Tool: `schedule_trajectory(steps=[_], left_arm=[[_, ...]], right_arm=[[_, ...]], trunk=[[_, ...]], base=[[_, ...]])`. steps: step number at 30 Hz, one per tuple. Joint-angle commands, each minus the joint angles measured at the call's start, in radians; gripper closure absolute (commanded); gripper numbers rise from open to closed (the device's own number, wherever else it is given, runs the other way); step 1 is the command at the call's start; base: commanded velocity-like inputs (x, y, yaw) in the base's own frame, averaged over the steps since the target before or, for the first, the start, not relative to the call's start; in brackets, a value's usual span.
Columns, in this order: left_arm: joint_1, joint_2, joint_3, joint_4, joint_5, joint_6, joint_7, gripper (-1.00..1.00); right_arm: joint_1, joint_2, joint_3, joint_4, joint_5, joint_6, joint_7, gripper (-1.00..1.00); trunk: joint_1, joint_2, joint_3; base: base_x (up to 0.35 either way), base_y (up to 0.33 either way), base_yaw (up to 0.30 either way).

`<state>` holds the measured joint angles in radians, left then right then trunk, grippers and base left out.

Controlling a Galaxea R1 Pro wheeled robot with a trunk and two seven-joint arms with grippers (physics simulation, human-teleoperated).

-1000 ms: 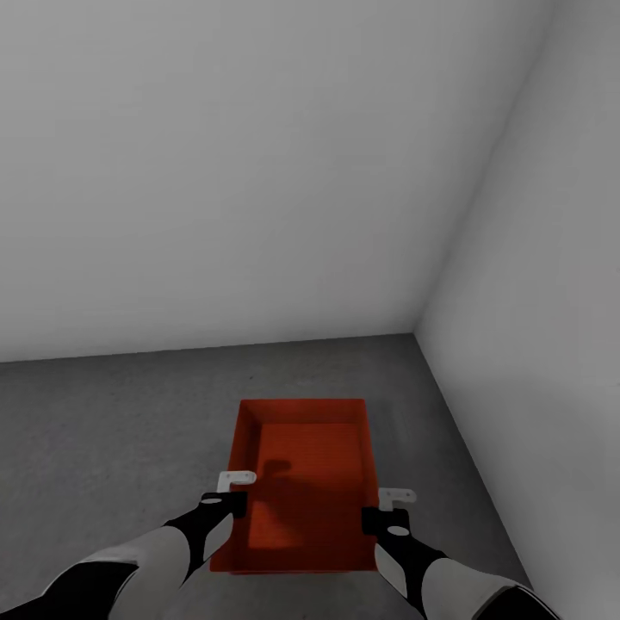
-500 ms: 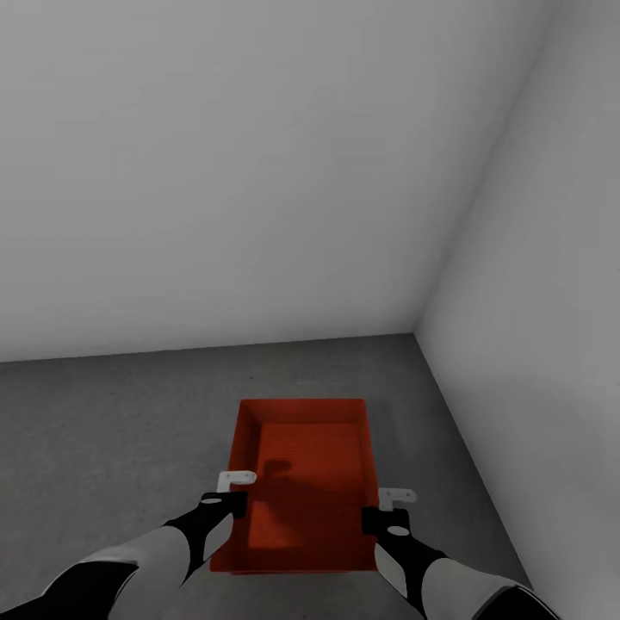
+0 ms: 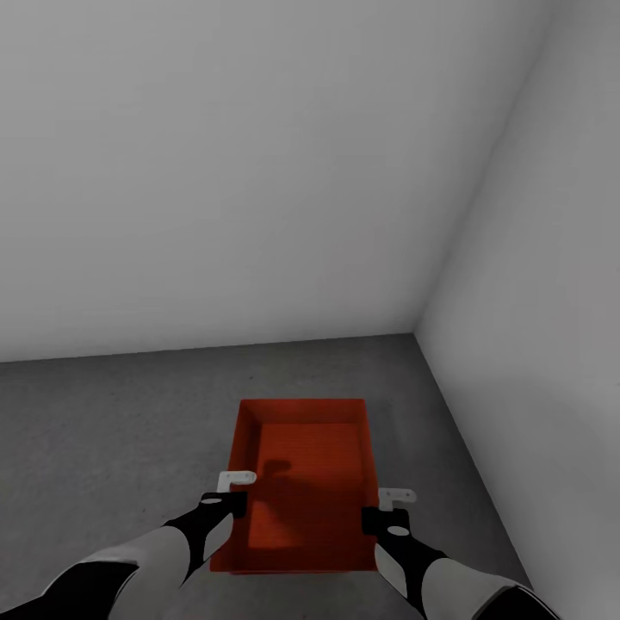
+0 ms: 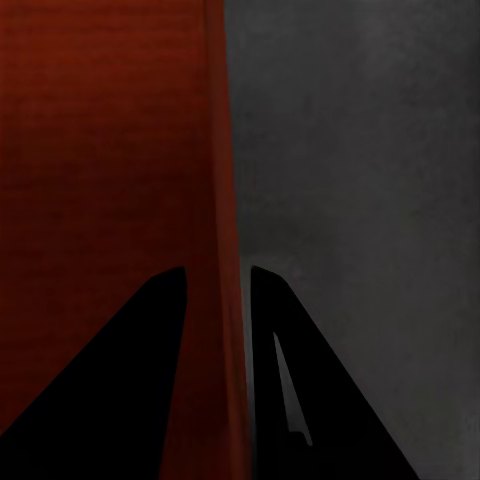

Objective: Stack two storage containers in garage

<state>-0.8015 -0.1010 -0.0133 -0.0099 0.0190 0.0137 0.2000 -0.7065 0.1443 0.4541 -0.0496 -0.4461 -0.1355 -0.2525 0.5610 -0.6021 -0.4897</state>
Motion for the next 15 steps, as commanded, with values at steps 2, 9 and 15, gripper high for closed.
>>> schedule_trajectory(steps=[2, 9, 15], left_arm=[[-0.001, 0.004, 0.003, -0.001, -0.001, 0.002, 0.036, 1.0], [-0.001, 0.006, 0.003, -0.001, -0.001, 0.002, 0.036, 1.0], [-0.001, 0.006, 0.003, -0.001, -0.002, 0.002, 0.036, 1.0]], right_arm=[[0.0, -0.012, 0.044, 0.013, -0.014, -0.007, -0.004, 1.0], [0.0, -0.012, 0.044, 0.013, -0.014, -0.007, -0.004, 1.0], [0.0, -0.012, 0.044, 0.013, -0.014, -0.007, -0.004, 1.0]], trunk=[[0.0, -0.001, -0.001], [0.0, -0.001, -0.004], [0.0, -0.001, -0.005]], base=[[0.0, 0.0, 0.0], [0.0, 0.0, 0.0], [0.0, 0.0, 0.0]])
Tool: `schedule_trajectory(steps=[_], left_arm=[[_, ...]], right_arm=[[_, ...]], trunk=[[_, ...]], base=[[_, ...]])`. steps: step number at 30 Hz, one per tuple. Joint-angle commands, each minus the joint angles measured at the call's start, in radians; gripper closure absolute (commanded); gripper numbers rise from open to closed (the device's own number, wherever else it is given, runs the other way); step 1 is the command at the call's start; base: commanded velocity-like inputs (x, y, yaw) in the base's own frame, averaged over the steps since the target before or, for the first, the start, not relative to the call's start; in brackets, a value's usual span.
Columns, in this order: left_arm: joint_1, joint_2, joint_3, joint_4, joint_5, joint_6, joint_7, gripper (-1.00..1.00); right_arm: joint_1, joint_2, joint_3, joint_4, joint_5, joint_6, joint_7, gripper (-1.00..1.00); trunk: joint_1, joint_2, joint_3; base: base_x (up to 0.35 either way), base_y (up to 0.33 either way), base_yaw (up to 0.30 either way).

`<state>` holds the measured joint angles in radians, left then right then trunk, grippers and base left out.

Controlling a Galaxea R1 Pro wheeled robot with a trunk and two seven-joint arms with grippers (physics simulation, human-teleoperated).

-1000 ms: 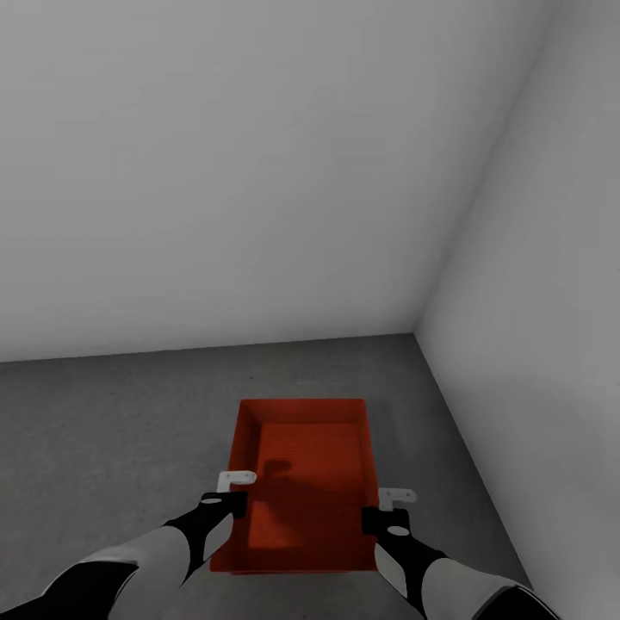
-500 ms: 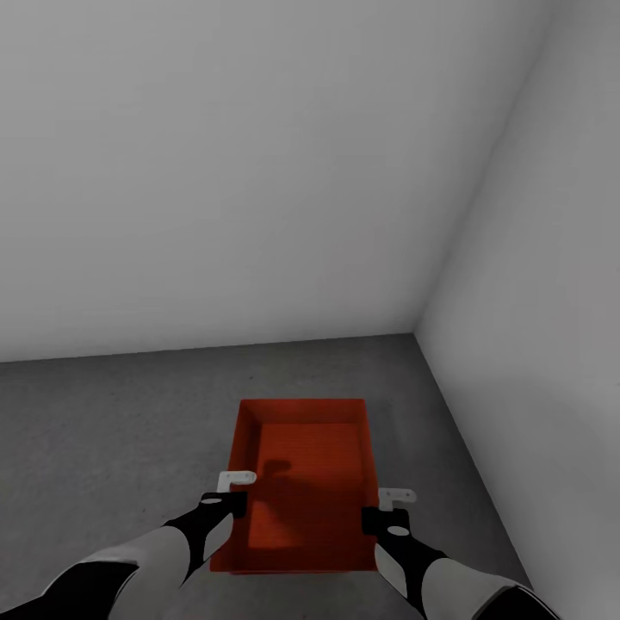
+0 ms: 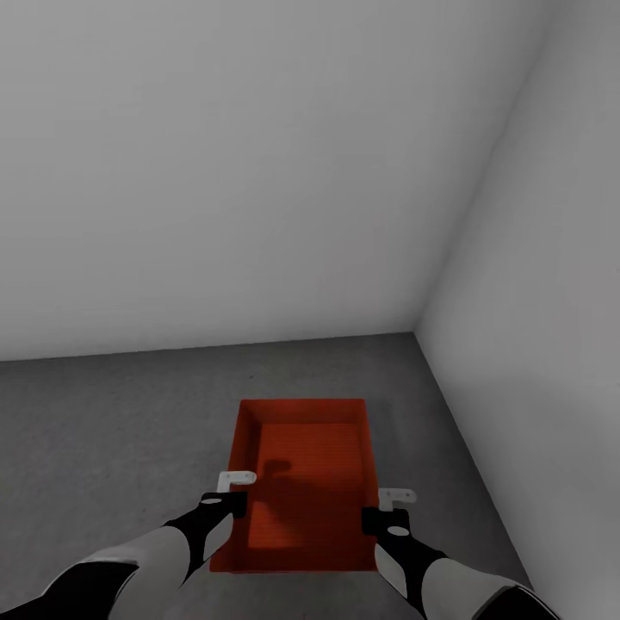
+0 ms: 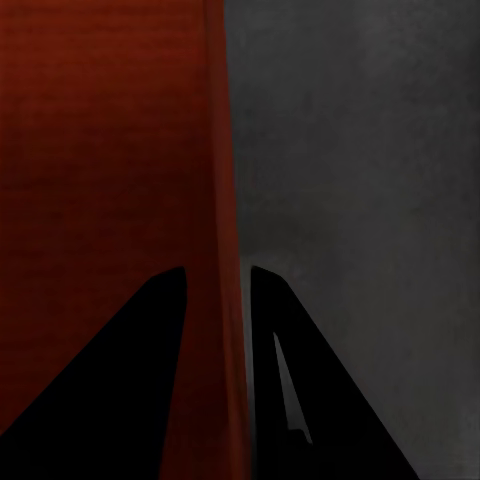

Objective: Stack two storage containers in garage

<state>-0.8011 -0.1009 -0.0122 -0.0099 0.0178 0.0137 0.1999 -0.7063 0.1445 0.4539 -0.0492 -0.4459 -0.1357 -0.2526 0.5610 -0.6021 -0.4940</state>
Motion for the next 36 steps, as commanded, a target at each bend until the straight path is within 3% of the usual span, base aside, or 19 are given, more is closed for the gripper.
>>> schedule_trajectory(steps=[1, 36], left_arm=[[-0.001, 0.006, 0.001, -0.001, -0.001, 0.002, 0.036, 1.0], [-0.001, 0.005, 0.002, -0.002, 0.001, 0.004, 0.038, 1.0]], right_arm=[[0.0, -0.013, 0.045, 0.012, -0.014, -0.007, -0.004, 1.0], [0.0, -0.013, 0.045, 0.012, -0.014, -0.007, -0.004, 1.0]], trunk=[[0.0, -0.001, -0.001], [0.0, -0.001, -0.001]], base=[[0.0, 0.0, 0.0], [0.013, 0.0, 0.0]])
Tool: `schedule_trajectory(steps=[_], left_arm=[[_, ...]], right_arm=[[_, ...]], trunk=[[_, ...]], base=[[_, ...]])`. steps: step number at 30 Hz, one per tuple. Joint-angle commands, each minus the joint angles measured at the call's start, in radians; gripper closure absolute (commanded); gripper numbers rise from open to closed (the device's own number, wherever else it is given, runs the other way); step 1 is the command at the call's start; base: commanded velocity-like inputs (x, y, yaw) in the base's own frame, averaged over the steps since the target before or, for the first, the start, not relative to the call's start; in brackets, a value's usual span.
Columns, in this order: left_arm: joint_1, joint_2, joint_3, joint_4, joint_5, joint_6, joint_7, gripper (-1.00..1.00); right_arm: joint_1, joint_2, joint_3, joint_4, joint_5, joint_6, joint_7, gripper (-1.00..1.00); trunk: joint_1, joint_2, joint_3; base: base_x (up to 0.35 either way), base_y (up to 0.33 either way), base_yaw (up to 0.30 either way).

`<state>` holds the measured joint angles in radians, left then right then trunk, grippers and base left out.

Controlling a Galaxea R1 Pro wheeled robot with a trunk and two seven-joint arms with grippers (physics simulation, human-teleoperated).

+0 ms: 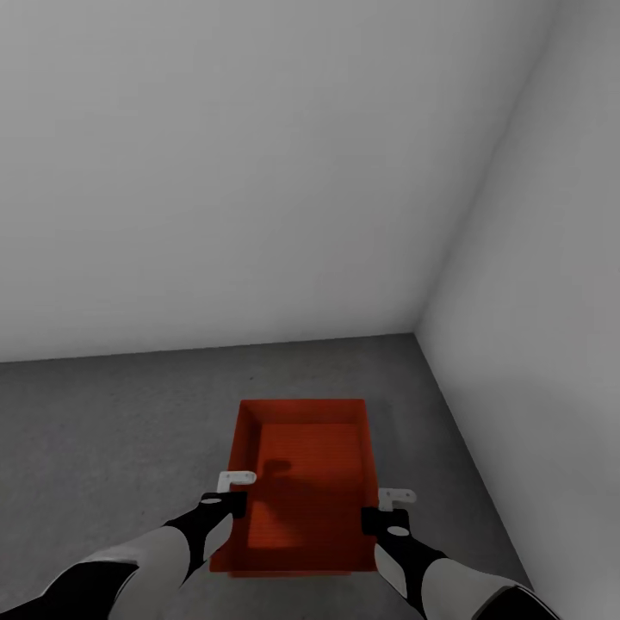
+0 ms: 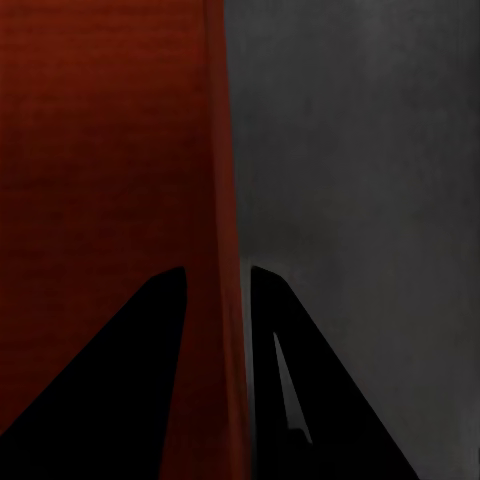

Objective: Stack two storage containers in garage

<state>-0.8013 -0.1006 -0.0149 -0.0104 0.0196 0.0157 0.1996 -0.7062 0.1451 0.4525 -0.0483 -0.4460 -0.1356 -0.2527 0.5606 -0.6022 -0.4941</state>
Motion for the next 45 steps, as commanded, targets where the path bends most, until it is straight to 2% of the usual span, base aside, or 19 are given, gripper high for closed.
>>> schedule_trajectory(steps=[1, 35, 45], left_arm=[[-0.001, 0.005, 0.004, -0.001, -0.001, 0.002, 0.038, 1.0], [-0.002, 0.003, 0.004, 0.0, -0.001, 0.001, 0.038, 1.0], [-0.002, 0.003, 0.004, 0.0, 0.0, 0.001, 0.037, 1.0]], right_arm=[[0.0, -0.013, 0.046, 0.012, -0.014, -0.007, -0.004, 1.0], [0.0, -0.013, 0.046, 0.012, -0.014, -0.007, -0.004, 1.0], [0.0, -0.013, 0.046, 0.012, -0.014, -0.007, -0.004, 1.0]], trunk=[[0.001, -0.001, -0.001], [0.001, -0.001, -0.001], [0.039, -0.071, -0.032]], base=[[0.267, 0.0, 0.0], [0.022, 0.0, 0.0], [0.0, 0.0, 0.0]])
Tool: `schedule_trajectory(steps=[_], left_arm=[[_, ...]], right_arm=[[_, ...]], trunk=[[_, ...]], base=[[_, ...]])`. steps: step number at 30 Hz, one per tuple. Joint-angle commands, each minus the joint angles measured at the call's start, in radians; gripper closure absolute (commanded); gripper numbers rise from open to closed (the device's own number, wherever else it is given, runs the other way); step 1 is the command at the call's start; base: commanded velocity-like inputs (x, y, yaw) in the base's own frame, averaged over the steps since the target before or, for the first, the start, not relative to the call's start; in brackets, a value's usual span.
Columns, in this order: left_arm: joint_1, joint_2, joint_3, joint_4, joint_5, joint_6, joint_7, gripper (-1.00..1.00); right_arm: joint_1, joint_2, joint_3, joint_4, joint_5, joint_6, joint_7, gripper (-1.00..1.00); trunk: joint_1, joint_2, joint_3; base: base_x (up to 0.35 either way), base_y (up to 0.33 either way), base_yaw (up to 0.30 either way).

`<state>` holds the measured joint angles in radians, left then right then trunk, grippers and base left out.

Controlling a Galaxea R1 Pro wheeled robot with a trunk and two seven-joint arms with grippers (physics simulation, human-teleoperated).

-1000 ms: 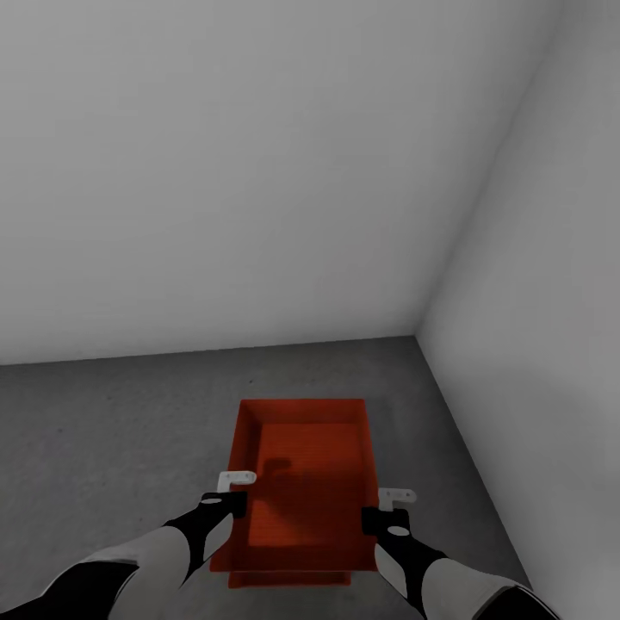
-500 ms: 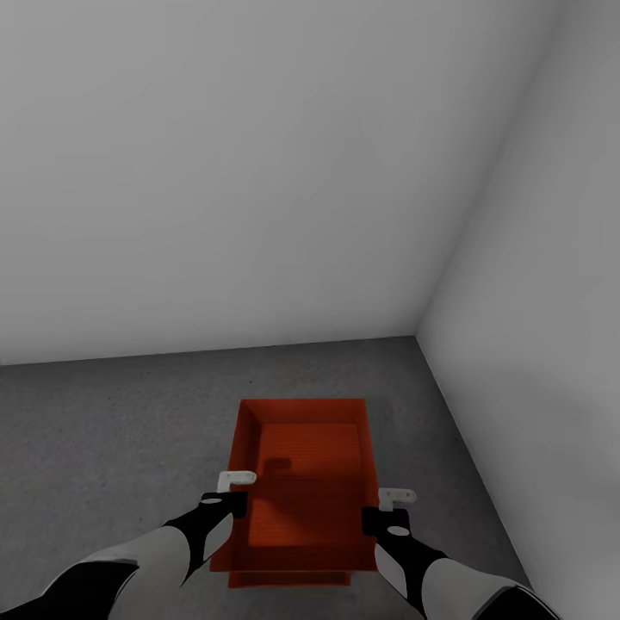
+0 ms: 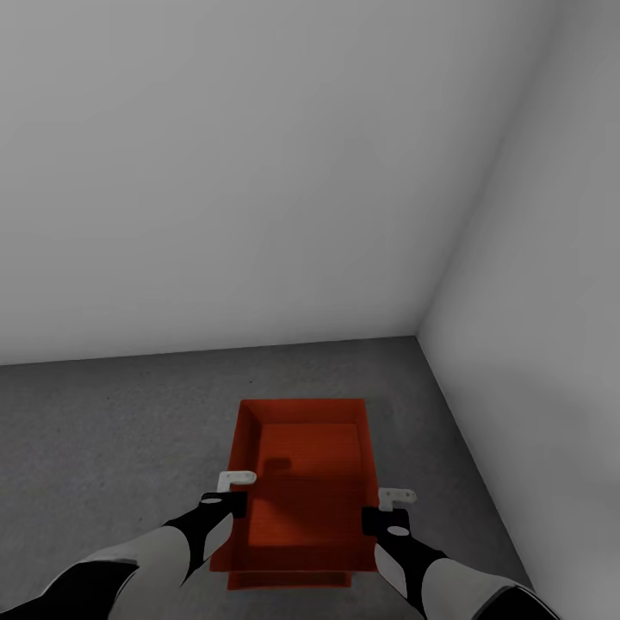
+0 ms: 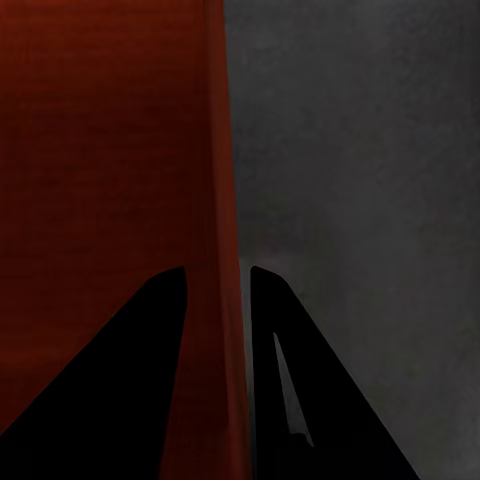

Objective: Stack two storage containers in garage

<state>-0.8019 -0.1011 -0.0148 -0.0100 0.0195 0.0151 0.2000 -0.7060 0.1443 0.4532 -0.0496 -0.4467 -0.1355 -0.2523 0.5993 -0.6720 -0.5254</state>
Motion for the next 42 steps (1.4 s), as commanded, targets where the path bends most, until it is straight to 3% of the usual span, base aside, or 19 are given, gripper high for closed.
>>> schedule_trajectory(steps=[1, 42], left_arm=[[-0.002, 0.003, 0.004, -0.001, 0.0, 0.002, 0.036, 1.0], [-0.001, 0.003, 0.005, -0.001, 0.0, 0.002, 0.038, 1.0]], right_arm=[[0.0, -0.012, 0.045, 0.013, -0.013, -0.007, -0.004, 1.0], [0.0, -0.011, 0.045, 0.013, -0.012, -0.007, -0.004, 1.0]], trunk=[[0.004, -0.008, -0.004], [0.161, -0.295, -0.133]], base=[[0.0, 0.0, 0.0], [0.0, 0.0, 0.0]])
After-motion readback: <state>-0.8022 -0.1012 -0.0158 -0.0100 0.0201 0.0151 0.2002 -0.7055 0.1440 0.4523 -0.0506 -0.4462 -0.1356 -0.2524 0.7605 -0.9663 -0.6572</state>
